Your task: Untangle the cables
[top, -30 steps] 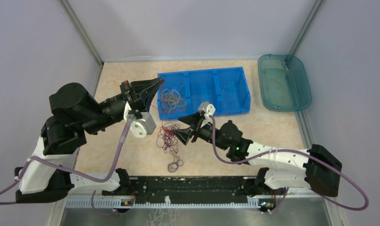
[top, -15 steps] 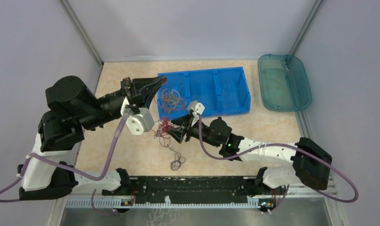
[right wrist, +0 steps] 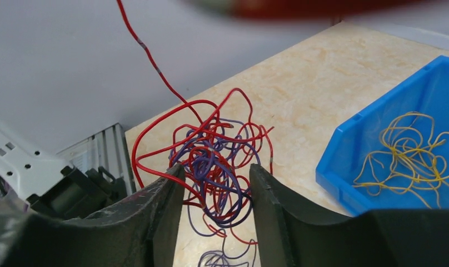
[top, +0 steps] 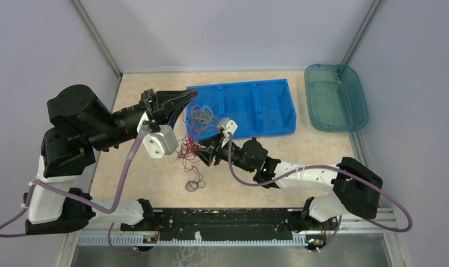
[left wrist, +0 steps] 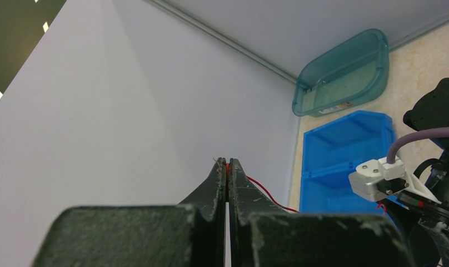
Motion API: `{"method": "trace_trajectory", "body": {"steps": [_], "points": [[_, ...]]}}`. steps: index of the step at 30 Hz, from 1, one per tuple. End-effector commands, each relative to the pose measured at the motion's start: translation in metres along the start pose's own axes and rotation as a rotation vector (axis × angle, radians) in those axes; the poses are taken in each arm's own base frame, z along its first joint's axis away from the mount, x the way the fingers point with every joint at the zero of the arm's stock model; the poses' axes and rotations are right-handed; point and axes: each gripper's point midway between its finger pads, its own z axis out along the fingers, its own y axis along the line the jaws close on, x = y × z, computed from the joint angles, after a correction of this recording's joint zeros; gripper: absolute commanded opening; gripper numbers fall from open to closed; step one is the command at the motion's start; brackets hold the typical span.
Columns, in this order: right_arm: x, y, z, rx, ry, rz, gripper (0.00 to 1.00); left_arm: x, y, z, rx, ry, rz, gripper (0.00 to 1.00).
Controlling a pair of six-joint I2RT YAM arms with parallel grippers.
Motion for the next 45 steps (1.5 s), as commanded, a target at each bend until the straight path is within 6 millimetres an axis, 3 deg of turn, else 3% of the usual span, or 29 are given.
{"method": "trace_trajectory", "body": {"steps": [1, 5, 13, 23, 28, 30, 33, 38, 45], "points": [[-0.05, 0.005, 0.013, 0.016, -0.164, 0.013, 0.42, -0.013, 0.013, -0.006, -0.027, -0.04, -0.018, 0.0], [-0.036, -0.003, 0.007, 0.05, -0.142, 0.014, 0.3, -0.019, 0.025, -0.01, -0.057, -0.049, -0.004, 0.0], [0.03, -0.019, -0.022, 0.096, -0.02, 0.083, 0.14, -0.024, 0.042, -0.017, -0.108, -0.05, 0.062, 0.0], [0.095, -0.049, -0.085, 0.242, 0.101, 0.151, 0.1, -0.027, 0.066, -0.022, -0.193, -0.032, 0.194, 0.0], [0.132, -0.062, -0.112, 0.33, 0.19, 0.192, 0.08, -0.027, 0.096, -0.024, -0.331, 0.02, 0.412, 0.0], [0.14, -0.065, -0.118, 0.352, 0.213, 0.201, 0.14, -0.031, 0.102, -0.025, -0.36, 0.021, 0.481, 0.0], [0.133, -0.062, -0.119, 0.344, 0.189, 0.207, 0.31, -0.032, 0.098, -0.024, -0.337, 0.005, 0.457, 0.0], [0.079, -0.053, -0.108, 0.311, 0.083, 0.146, 0.48, -0.018, 0.058, -0.016, -0.197, -0.013, 0.352, 0.0], [0.003, -0.042, -0.109, 0.283, -0.055, 0.055, 0.81, -0.013, 0.04, -0.007, -0.141, -0.029, 0.221, 0.0]]}}
